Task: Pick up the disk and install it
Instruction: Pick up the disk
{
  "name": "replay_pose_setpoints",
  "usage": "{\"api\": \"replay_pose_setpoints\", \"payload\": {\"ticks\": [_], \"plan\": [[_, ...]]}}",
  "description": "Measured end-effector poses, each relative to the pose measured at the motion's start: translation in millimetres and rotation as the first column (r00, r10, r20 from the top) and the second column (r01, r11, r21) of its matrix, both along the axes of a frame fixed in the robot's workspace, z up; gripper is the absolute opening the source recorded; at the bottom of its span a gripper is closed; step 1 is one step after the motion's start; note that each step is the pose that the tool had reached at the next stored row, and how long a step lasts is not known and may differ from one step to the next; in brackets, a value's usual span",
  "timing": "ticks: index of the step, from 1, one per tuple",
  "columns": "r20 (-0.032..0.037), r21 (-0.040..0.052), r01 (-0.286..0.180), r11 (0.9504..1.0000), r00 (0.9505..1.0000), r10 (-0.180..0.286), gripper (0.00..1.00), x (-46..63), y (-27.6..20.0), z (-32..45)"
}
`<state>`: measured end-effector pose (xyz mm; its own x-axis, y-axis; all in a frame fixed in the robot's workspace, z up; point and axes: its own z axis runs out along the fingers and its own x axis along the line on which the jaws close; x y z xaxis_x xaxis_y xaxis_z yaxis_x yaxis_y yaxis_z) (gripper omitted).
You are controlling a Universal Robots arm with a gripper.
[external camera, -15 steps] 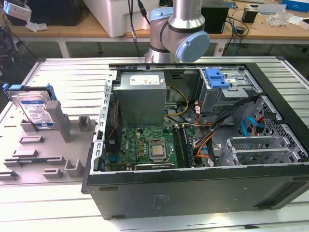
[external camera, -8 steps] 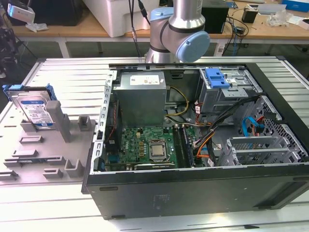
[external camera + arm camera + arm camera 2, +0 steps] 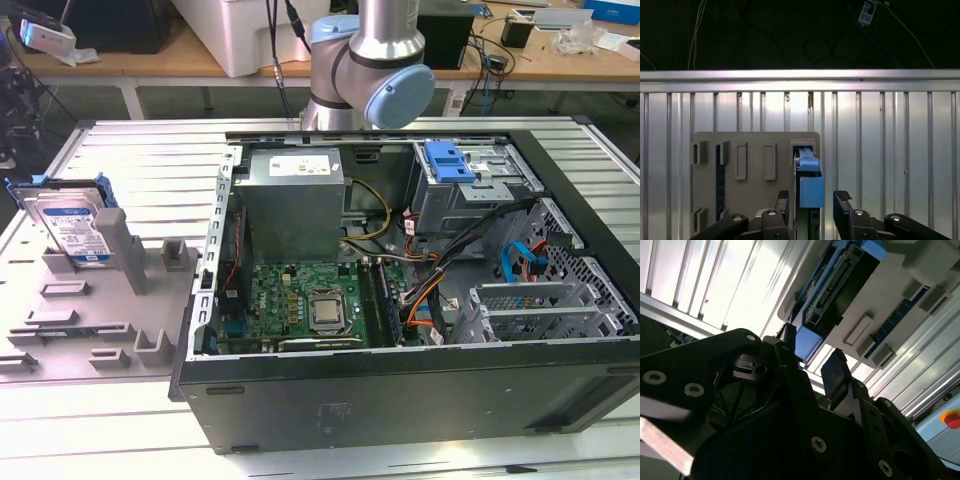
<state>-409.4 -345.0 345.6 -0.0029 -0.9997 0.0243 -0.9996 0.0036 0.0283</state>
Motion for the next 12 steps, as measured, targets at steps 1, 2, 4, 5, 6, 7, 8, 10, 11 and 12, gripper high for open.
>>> {"api": "replay_pose_setpoints", "payload": {"ticks": [1,2,4,5,6,7,8,10,11,12], "plan": [[0.0001,0.0000,0.000,1.0000,1.0000,0.000,0.48,-0.1,0.0,-1.0],[0.0001,0.0001,0.000,1.0000,1.0000,0.000,0.48,-0.2,-0.1,-2.0],[0.0001,0.0000,0.000,1.0000,1.0000,0.000,0.48,-1.4,0.0,-5.6],[0.0001,0.0000,0.000,1.0000,1.0000,0.000,0.48,-2.0,0.0,-6.8],[0.0001,-0.0001,0.000,1.0000,1.0000,0.000,0.48,-2.3,0.0,-7.7],[0.0001,-0.0001,0.000,1.0000,1.0000,0.000,0.48,-2.9,0.0,-9.5],[0.0001,-0.0001,0.000,1.0000,1.0000,0.000,0.48,-3.2,0.0,-10.8],[0.0001,-0.0001,0.000,1.0000,1.0000,0.000,0.48,-3.7,0.0,-12.9],[0.0001,-0.0001,0.001,1.0000,1.0000,-0.001,0.48,-3.9,0.0,-13.7],[0.0001,-0.0001,0.001,1.0000,1.0000,-0.001,0.48,-4.2,0.0,-15.1]]}}
